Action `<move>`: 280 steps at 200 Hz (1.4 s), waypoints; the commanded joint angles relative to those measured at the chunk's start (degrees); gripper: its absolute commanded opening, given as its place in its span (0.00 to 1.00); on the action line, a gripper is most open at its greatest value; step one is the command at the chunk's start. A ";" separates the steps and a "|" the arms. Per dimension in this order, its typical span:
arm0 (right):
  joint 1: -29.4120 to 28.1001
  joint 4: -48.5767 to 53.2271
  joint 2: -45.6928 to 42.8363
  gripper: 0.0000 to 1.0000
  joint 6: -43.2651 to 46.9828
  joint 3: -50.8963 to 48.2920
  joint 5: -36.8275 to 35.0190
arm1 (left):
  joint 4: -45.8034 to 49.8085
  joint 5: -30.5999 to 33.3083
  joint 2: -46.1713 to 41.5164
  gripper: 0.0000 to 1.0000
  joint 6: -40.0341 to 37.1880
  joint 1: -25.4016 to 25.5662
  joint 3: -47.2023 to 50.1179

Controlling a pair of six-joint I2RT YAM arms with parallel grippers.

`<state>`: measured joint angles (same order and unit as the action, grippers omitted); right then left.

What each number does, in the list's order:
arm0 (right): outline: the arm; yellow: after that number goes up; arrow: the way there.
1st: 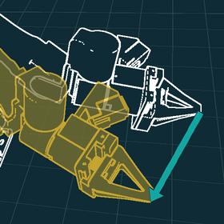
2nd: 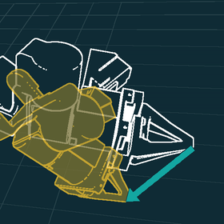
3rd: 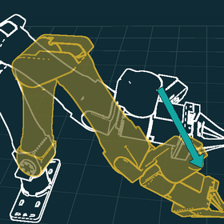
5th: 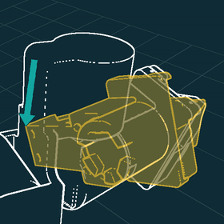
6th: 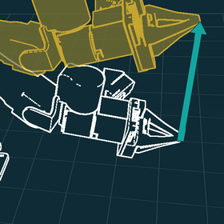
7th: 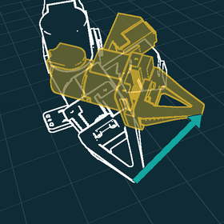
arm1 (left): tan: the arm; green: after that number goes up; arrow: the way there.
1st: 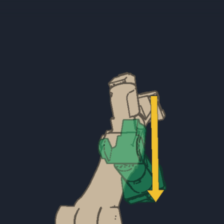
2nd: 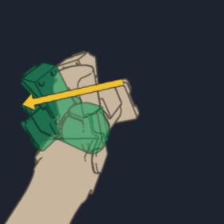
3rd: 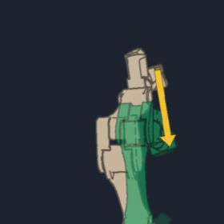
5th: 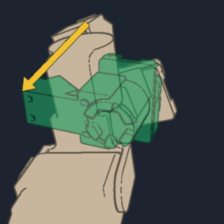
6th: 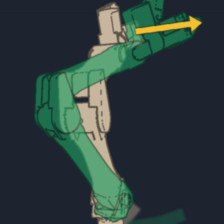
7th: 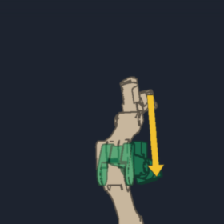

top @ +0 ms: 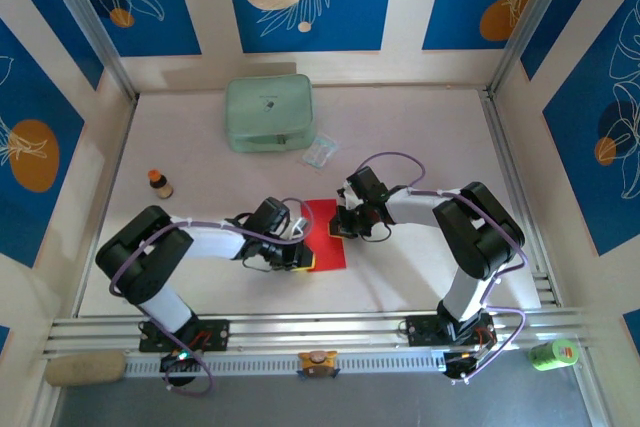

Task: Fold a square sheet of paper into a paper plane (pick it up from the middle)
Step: Fold the paper in half at the center of the table.

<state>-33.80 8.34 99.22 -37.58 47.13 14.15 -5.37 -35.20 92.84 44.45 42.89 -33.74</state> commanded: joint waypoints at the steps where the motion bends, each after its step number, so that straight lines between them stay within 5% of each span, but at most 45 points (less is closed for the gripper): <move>1: -0.74 5.80 2.25 0.00 -0.39 -2.12 -4.04 | 7.74 1.54 -0.08 0.15 -2.55 1.47 0.84; 120: -0.83 4.96 1.26 0.00 -0.30 -2.42 -3.05 | 18.76 12.70 -7.18 0.12 -8.93 8.08 -2.71; 153: -0.99 -2.95 -1.94 0.00 0.43 -3.31 5.32 | 19.59 18.55 -16.02 0.12 -6.42 7.10 -2.86; 182: -1.09 -2.33 -6.97 0.02 -1.70 -3.01 2.90 | 12.51 14.16 -17.16 0.11 -2.37 1.41 -2.63; 220: -1.11 1.73 -15.28 0.15 -6.63 -6.68 -0.90 | 3.13 4.14 -7.58 0.12 0.58 -6.29 -6.49; 253: -1.83 -0.40 -22.71 0.33 -15.76 -13.26 -1.16 | 3.37 1.18 0.95 0.12 -2.04 -8.29 -13.77; 280: -3.77 -0.59 -23.95 0.34 -20.00 -15.54 -1.52 | 5.97 1.18 6.50 0.12 -3.63 -9.43 -18.62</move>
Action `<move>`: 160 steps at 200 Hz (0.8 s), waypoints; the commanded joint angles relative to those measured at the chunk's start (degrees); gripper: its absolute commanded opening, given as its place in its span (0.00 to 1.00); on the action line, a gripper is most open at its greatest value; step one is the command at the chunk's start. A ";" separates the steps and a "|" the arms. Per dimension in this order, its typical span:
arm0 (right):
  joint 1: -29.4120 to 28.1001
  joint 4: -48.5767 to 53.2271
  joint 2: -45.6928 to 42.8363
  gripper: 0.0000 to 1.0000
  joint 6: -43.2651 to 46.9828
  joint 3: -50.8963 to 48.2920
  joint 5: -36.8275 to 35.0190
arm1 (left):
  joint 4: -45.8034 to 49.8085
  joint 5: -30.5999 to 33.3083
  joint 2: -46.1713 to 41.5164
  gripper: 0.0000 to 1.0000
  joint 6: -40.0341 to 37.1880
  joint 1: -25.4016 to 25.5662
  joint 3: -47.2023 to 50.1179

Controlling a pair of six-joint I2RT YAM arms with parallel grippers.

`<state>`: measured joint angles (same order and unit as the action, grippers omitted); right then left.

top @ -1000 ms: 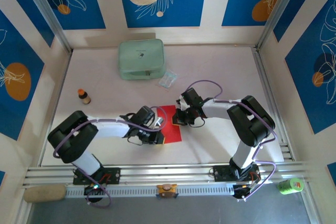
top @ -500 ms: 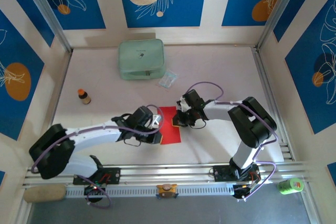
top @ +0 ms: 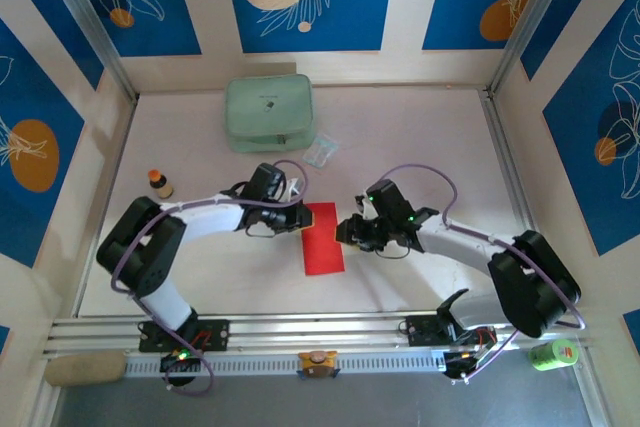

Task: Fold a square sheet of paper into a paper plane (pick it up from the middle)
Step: Fold the paper in half at the center of the table.

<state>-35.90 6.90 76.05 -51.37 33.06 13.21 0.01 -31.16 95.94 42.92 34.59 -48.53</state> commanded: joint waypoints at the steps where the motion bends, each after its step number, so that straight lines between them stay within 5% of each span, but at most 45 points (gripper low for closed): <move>1: -1.78 0.93 -0.71 0.34 -6.24 -1.44 -0.61 | 0.69 -2.77 3.61 0.12 -2.16 -1.16 -3.92; 87: -6.28 13.10 4.71 0.32 -7.45 3.29 -3.83 | 1.44 -4.38 12.49 0.14 -5.69 -3.38 -4.91; 160: -6.38 7.87 4.93 0.36 -8.82 0.37 0.59 | -1.42 -5.24 12.87 0.14 -4.82 -4.64 -1.36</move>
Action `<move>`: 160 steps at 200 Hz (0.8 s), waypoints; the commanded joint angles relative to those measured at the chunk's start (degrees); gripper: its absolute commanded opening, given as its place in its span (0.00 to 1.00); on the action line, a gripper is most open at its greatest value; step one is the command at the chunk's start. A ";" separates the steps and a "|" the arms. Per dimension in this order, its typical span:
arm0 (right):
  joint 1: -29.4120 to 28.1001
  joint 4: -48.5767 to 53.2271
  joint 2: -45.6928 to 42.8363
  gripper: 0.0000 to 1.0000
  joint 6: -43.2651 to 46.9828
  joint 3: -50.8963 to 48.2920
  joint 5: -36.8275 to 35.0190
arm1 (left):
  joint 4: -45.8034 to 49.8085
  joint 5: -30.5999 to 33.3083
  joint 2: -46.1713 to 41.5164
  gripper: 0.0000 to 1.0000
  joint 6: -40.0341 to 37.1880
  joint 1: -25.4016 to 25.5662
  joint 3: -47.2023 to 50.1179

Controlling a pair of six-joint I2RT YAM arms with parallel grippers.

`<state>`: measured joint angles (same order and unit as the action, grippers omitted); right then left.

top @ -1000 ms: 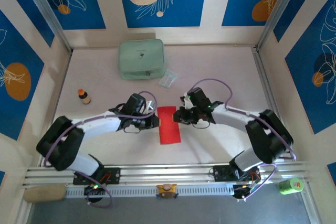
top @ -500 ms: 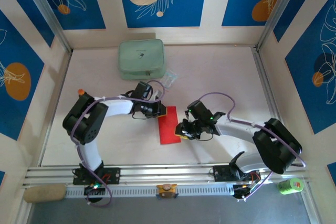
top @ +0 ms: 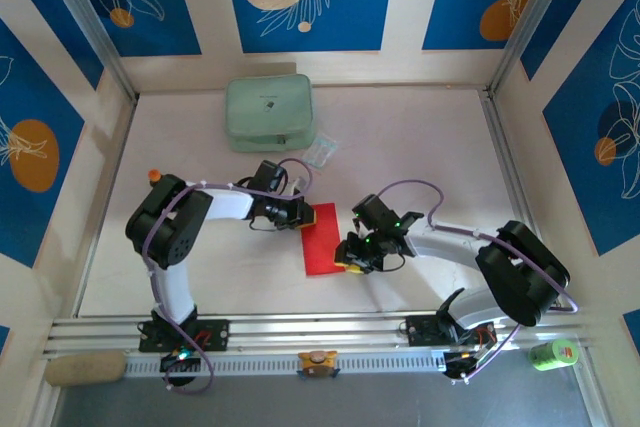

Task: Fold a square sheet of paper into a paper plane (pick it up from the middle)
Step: Fold the paper in half at the center of the table.

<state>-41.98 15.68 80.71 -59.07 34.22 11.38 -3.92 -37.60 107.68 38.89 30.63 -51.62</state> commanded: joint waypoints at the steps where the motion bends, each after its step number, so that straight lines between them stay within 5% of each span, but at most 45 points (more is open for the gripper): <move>1: -0.30 -0.87 0.30 0.36 -1.18 -0.76 2.42 | 2.56 1.21 1.13 0.14 -0.77 -0.67 1.71; 160: 2.85 -9.24 2.41 0.37 2.27 1.20 7.01 | 0.67 -0.95 1.63 0.15 0.16 -0.66 0.12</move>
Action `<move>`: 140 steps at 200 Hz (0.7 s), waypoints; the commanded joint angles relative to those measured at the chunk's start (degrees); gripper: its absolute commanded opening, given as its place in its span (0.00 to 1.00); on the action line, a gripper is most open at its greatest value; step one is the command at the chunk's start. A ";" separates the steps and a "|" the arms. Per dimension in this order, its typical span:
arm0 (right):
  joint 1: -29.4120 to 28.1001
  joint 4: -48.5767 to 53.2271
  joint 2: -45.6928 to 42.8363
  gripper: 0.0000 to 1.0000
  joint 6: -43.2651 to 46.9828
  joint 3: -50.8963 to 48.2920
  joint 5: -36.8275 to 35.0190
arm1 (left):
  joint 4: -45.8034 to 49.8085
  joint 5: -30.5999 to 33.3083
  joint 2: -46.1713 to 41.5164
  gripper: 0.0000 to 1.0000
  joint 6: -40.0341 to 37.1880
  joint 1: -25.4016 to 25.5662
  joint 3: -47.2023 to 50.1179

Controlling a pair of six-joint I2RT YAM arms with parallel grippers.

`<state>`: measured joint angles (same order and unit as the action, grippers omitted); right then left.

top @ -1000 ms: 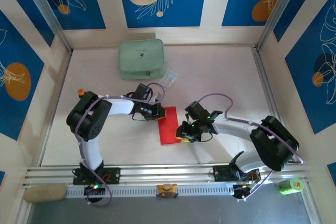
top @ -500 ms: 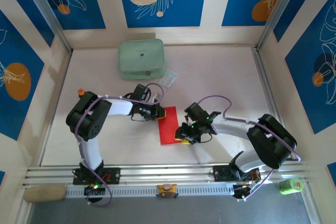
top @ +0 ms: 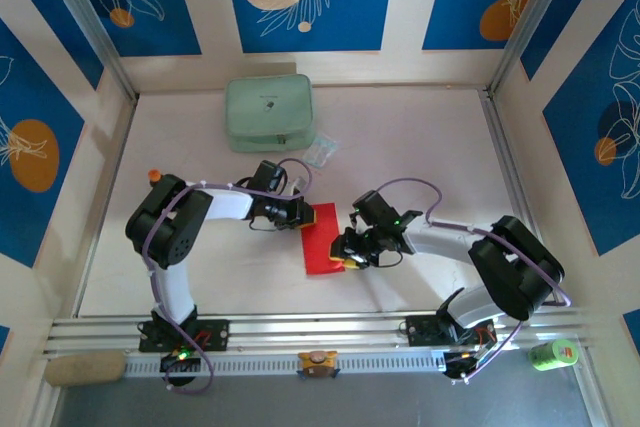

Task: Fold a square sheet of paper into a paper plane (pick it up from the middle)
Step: Fold the paper in half at the center of the table.

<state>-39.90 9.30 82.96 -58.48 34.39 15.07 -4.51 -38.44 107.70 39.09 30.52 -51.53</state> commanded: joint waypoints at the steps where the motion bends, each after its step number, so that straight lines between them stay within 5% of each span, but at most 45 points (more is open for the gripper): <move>1: 0.83 -2.96 0.22 0.38 1.73 1.03 3.40 | 1.22 -0.18 1.58 0.15 -0.05 -0.55 -0.02; 140: 6.58 -12.10 6.77 0.38 9.96 1.91 10.52 | 2.93 -1.12 0.99 0.18 -0.53 -0.52 -2.61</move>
<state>-33.98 -0.67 89.43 -49.71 37.06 22.76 -3.44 -39.20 108.25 39.07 30.48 -52.97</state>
